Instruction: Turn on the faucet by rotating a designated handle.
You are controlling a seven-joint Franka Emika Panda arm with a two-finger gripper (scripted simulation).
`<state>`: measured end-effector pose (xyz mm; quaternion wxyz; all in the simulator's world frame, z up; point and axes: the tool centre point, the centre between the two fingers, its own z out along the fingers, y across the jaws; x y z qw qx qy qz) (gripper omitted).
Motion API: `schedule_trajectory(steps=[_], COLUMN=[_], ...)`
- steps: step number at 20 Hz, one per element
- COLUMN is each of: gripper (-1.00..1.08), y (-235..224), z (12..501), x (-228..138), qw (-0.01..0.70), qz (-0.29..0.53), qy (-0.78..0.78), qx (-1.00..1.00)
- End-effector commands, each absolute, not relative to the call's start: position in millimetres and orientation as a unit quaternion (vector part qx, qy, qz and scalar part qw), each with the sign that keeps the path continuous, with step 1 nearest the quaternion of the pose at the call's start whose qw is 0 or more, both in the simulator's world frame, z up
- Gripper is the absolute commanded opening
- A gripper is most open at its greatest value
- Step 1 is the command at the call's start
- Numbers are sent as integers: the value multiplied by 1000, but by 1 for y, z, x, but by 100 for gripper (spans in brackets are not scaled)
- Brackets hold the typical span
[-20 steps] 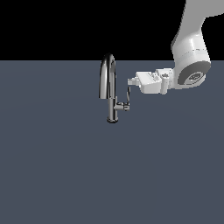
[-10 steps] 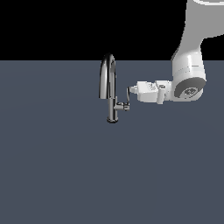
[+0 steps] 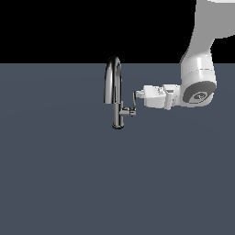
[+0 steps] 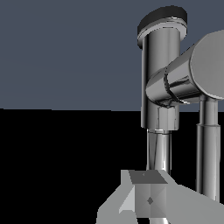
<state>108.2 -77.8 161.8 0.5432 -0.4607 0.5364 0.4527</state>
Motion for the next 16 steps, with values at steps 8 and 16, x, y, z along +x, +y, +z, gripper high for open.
schedule_trajectory(steps=[8,16], gripper=[-100,-100], y=[-74,-71], z=[164,166], x=[87,67], qw=[543,543], qz=[453,453], qy=[536,536], qx=[-461,-461])
